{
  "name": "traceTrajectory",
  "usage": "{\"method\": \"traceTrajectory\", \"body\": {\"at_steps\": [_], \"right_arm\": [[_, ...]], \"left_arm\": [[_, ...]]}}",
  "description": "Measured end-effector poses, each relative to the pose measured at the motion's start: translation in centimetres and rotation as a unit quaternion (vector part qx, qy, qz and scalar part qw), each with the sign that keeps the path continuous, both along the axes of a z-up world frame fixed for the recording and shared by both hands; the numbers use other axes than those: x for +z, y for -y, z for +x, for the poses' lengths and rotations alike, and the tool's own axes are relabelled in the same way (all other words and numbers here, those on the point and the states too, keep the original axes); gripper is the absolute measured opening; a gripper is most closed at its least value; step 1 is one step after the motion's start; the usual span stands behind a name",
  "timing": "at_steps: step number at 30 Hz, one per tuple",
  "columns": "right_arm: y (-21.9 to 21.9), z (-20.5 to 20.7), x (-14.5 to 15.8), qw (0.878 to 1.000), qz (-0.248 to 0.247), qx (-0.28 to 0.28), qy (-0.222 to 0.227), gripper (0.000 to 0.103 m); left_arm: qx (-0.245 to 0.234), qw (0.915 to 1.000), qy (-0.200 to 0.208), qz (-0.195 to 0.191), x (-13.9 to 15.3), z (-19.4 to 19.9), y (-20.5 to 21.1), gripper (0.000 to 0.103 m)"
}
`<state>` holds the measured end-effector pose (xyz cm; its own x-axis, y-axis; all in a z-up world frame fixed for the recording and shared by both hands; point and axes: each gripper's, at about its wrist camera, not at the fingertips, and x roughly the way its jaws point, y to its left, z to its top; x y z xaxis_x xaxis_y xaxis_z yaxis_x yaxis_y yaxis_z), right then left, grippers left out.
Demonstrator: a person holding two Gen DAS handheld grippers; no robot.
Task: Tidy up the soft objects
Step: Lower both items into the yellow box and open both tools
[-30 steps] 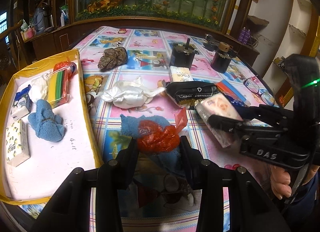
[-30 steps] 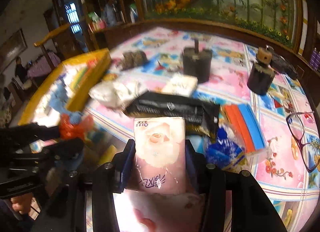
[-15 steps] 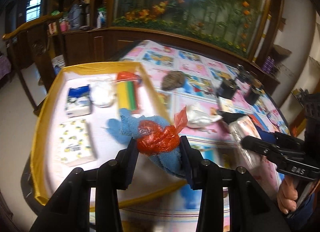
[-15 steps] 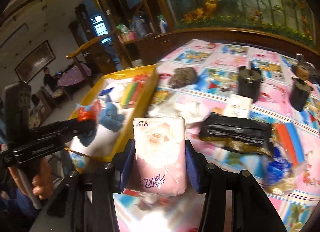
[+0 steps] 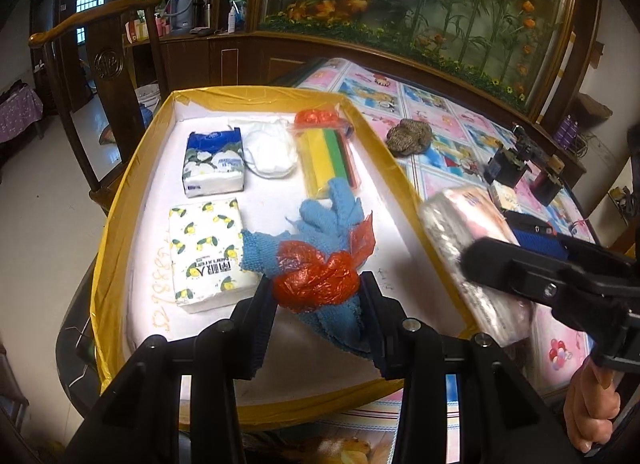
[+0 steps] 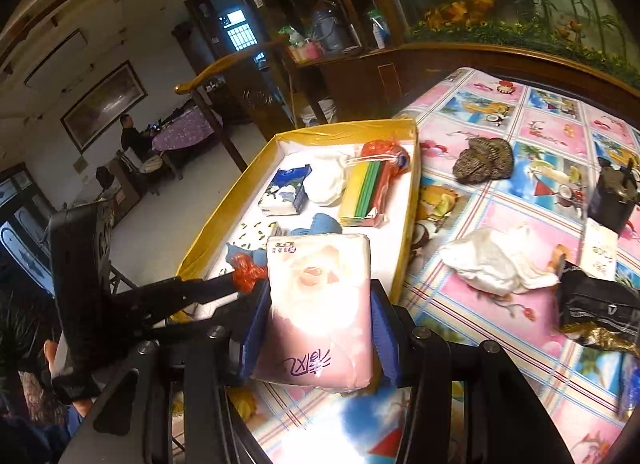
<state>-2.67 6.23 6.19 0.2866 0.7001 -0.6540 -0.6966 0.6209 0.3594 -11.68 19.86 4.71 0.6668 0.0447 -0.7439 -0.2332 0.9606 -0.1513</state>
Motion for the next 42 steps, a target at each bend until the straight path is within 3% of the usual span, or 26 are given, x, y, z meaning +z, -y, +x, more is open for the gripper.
{"method": "traceTrajectory", "body": {"at_steps": [13,17,21,23,30,36,42], "right_arm": [[-2.8,1.1,-3.0,0.999,-0.048,-0.004,-0.007,0.054],[-2.7,1.0,-3.0,0.999,-0.037,0.004,-0.009,0.056],[-2.5,0.9,-2.9,0.999,-0.031,0.004,-0.011,0.057],[-2.4,0.9,-2.9,1.000,-0.029,0.004,-0.009,0.058],[-2.0,0.6,-2.4,1.000,-0.020,-0.001,0.000,0.058],[-1.9,0.1,-2.0,1.000,-0.015,0.003,0.014,0.065],[-0.2,0.4,-0.9,1.000,0.017,-0.002,0.008,0.065]], "left_arm": [[-0.002,0.9998,-0.016,0.011,-1.3,0.1,0.1,0.039],[0.000,0.9998,-0.018,0.012,-1.3,0.1,0.0,0.042],[0.006,0.9998,-0.015,0.014,-1.2,0.1,-0.1,0.055],[0.008,0.9998,-0.012,0.013,-1.0,0.0,-0.2,0.057],[0.009,0.9998,-0.008,0.017,-0.6,-0.3,-0.2,0.057],[0.011,0.9997,-0.004,0.020,-0.2,-0.6,-0.2,0.058],[0.011,0.9997,0.001,0.022,0.3,-1.0,-0.2,0.058]]}}
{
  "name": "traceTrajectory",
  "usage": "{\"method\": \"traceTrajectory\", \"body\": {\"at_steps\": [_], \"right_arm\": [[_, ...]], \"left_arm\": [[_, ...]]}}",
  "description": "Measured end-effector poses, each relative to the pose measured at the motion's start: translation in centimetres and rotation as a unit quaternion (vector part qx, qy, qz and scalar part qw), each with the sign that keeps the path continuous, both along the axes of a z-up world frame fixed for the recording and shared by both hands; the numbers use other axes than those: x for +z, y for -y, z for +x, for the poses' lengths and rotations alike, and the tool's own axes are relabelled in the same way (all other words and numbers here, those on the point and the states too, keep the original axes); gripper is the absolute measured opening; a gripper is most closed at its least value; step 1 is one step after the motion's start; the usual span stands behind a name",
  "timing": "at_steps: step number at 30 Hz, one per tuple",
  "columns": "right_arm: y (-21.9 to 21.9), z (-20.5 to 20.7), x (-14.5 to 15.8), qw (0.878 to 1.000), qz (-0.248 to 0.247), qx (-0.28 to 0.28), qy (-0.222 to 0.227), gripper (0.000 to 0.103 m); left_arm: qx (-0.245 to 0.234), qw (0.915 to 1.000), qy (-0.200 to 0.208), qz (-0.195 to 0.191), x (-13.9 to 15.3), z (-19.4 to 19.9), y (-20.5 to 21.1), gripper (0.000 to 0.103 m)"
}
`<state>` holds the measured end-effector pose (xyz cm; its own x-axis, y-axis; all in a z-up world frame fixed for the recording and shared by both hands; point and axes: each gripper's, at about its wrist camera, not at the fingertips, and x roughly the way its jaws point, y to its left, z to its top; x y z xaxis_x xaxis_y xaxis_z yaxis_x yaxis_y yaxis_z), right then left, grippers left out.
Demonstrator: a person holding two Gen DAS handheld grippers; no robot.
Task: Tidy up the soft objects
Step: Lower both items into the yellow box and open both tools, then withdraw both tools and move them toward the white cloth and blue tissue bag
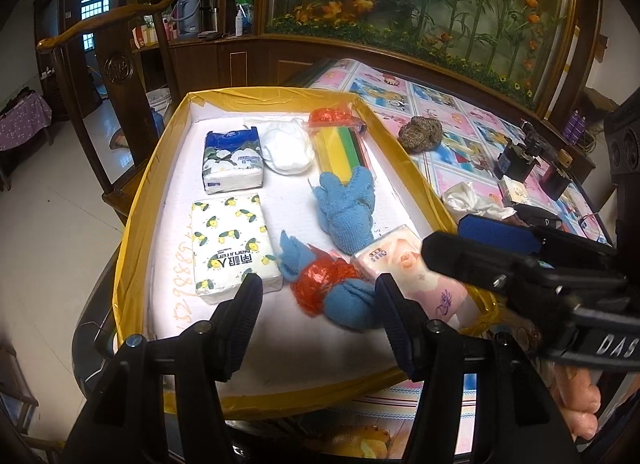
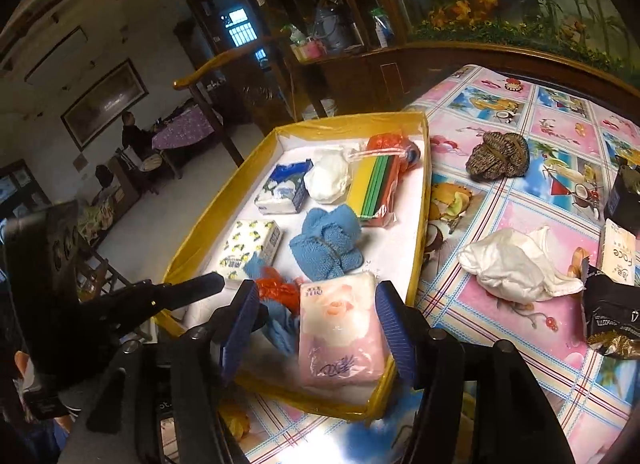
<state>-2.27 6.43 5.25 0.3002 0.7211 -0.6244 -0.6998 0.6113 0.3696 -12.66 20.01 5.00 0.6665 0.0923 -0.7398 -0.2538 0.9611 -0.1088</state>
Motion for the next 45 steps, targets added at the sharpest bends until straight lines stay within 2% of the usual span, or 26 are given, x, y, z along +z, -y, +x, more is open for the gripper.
{"method": "traceTrajectory", "body": {"at_steps": [4,7,15,23,27,30,36,45], "right_arm": [[1.6,0.7,0.1,0.999,0.025,-0.002,-0.026,0.065],[3.3,1.0,0.3,0.999,0.032,-0.008,-0.029,0.065],[12.1,3.0,1.3,0.995,0.070,-0.069,-0.034,0.065],[21.4,4.4,1.1,0.984,0.088,-0.147,-0.037,0.065],[24.8,4.7,0.8,0.978,0.100,-0.177,-0.042,0.065],[26.4,4.7,1.1,0.973,0.124,-0.187,-0.047,0.065],[26.7,4.2,1.7,0.972,0.139,-0.188,-0.042,0.065],[27.6,4.2,2.0,0.966,0.154,-0.201,-0.042,0.065]], "left_arm": [[-0.003,1.0000,0.003,0.003,0.5,0.0,0.4,0.058],[-0.007,1.0000,0.004,0.004,0.7,0.0,0.9,0.058],[-0.037,0.9991,0.007,0.021,1.7,0.8,3.6,0.063],[-0.097,0.9948,0.007,0.030,2.7,2.8,8.2,0.063],[-0.145,0.9893,-0.009,0.020,3.1,5.6,10.6,0.064],[-0.149,0.9884,-0.030,0.012,2.9,8.5,11.5,0.064],[-0.139,0.9875,-0.073,0.002,1.7,14.2,12.1,0.064],[-0.118,0.9850,-0.125,-0.009,-1.3,18.0,12.5,0.062]]}}
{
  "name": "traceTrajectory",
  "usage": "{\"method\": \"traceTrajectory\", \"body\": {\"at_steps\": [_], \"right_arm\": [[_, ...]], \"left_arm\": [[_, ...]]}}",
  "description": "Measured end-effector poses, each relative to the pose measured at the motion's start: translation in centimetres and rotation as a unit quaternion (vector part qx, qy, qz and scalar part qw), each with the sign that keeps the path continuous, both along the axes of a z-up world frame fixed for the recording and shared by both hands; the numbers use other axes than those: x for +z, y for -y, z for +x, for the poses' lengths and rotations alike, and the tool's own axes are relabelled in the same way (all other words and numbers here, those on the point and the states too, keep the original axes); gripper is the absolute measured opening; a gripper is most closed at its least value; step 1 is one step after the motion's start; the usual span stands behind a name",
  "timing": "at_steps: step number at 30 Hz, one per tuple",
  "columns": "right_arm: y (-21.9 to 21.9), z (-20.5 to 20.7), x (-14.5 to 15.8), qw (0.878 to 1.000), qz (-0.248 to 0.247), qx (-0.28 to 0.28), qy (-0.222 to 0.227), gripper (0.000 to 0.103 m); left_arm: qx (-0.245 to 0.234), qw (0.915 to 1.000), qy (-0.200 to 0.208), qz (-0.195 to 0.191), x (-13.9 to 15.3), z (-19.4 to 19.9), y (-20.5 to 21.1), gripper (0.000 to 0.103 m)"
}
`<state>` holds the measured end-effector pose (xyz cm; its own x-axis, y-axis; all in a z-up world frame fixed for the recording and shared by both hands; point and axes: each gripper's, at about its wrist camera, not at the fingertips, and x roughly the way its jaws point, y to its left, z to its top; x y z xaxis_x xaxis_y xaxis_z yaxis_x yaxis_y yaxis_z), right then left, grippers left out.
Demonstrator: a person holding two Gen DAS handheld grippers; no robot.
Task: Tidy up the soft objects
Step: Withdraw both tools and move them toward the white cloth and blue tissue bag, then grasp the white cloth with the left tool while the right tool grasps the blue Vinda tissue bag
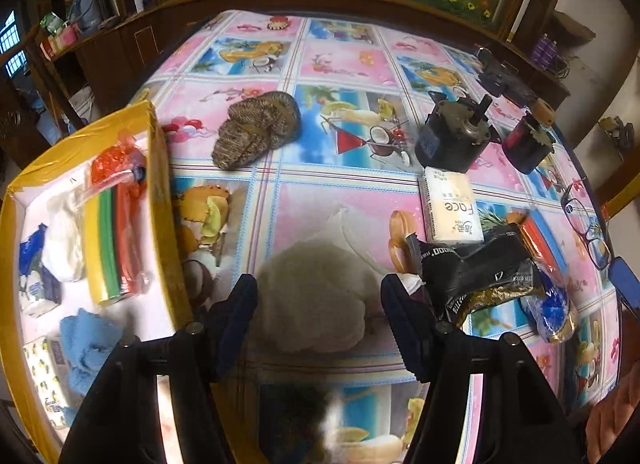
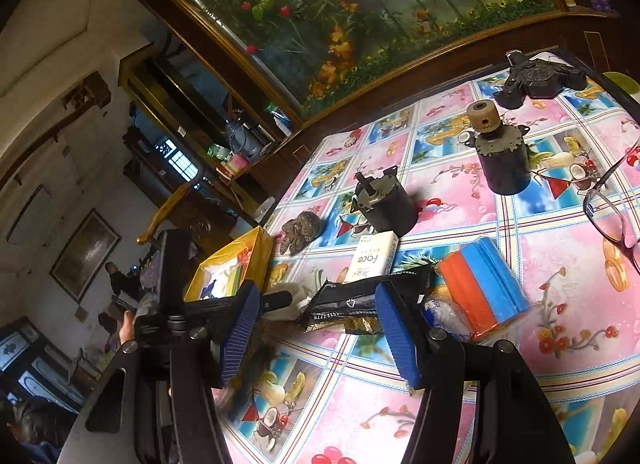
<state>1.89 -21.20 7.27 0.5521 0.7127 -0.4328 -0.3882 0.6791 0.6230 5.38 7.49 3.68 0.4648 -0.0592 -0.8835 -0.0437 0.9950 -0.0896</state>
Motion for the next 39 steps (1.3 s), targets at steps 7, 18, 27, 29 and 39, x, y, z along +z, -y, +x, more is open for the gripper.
{"method": "traceTrajectory", "body": {"at_steps": [7,18,27,29,39], "right_arm": [[0.8,0.2,-0.1,0.999,-0.022,-0.022,-0.005,0.065],[0.2,2.5,-3.9,0.985,-0.139,-0.041,-0.090,0.065],[-3.6,1.9,-6.0,0.959,-0.269,-0.017,-0.082,0.050],[-3.7,1.8,-6.1,0.957,-0.278,-0.018,-0.077,0.048],[-2.6,0.1,-2.9,0.970,-0.236,-0.063,-0.005,0.048]], "left_arm": [[0.005,0.9999,-0.012,0.005,-1.7,0.0,0.6,0.021],[-0.060,0.9970,0.036,-0.032,-1.6,-7.9,3.9,0.014],[-0.070,0.9954,0.065,-0.014,-1.9,-9.1,4.6,0.015],[-0.070,0.9951,0.067,-0.016,-2.0,-9.2,4.5,0.015],[-0.072,0.9916,0.104,-0.027,-1.6,-9.8,4.6,0.015]]}}
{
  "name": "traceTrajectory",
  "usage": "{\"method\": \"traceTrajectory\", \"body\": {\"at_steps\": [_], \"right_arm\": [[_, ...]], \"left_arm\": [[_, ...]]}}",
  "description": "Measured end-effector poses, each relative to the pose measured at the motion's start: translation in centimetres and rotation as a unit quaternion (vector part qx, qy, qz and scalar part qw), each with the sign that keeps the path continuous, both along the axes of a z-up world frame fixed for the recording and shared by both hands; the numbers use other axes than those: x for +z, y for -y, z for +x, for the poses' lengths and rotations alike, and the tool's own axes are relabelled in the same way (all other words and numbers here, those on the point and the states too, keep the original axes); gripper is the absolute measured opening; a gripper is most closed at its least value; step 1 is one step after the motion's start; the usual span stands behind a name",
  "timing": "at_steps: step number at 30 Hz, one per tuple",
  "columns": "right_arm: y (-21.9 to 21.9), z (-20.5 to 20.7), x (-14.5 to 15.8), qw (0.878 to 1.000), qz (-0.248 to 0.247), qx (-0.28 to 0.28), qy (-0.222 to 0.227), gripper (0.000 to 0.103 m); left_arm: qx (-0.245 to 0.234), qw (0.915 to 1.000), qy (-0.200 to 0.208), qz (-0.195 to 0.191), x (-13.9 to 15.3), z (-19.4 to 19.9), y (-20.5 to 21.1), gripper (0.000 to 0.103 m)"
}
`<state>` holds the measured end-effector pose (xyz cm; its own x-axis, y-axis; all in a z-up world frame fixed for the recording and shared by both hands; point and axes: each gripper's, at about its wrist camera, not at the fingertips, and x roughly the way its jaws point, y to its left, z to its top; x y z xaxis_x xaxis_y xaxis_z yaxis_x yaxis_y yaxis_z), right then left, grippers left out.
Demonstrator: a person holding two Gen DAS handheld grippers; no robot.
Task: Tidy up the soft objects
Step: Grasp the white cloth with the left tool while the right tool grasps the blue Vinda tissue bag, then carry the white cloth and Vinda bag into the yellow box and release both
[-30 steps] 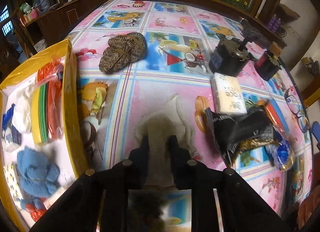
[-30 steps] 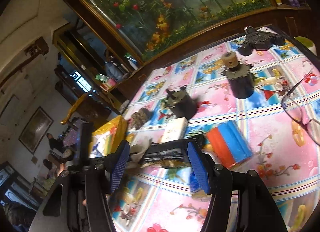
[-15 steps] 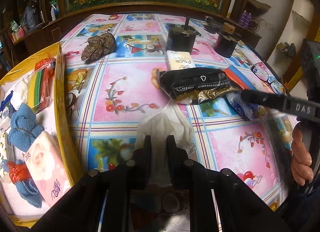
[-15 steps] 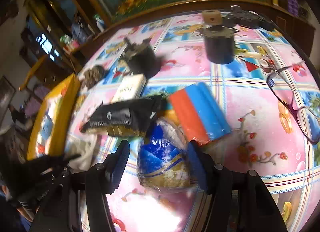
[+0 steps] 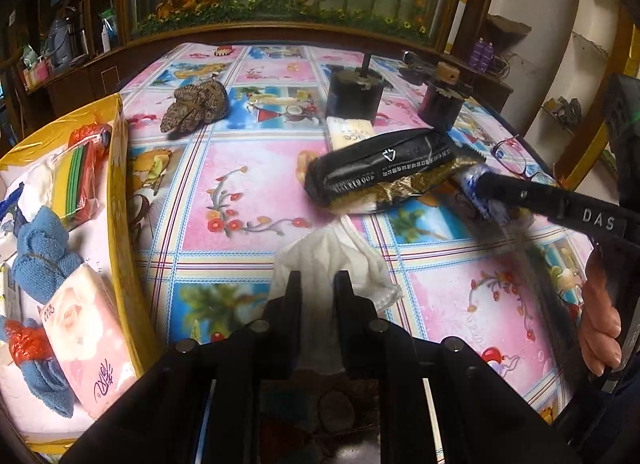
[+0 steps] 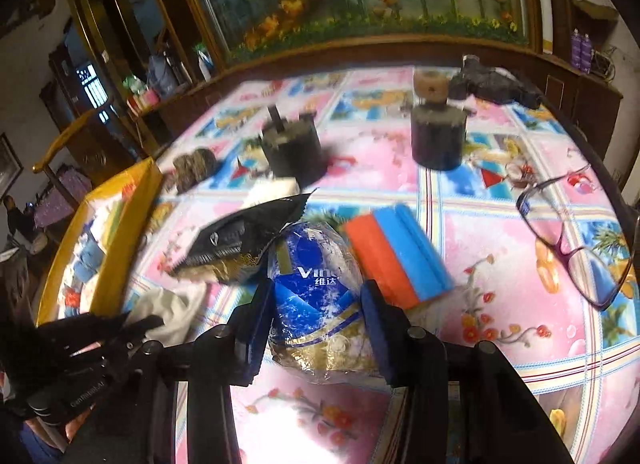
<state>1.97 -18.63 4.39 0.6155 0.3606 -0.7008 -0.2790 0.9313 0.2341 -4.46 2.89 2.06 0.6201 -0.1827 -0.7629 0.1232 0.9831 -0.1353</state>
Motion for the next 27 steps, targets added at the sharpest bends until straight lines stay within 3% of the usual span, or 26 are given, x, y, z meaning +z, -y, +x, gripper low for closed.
{"method": "traceTrajectory", "body": {"at_steps": [9,14,27], "right_arm": [[1.8,-0.9,2.1,0.995,0.084,-0.014,0.046,0.047],[1.3,-1.1,2.3,0.993,0.109,0.008,0.044,0.047],[-2.9,-1.5,1.7,0.993,0.102,0.041,0.032,0.048]], "left_arm": [[-0.009,0.9986,0.046,-0.026,1.2,-1.3,-0.4,0.015],[-0.007,0.9978,0.058,-0.033,1.6,-1.6,-0.6,0.015],[0.005,0.9960,0.073,-0.050,3.0,-2.3,-1.9,0.015]]}}
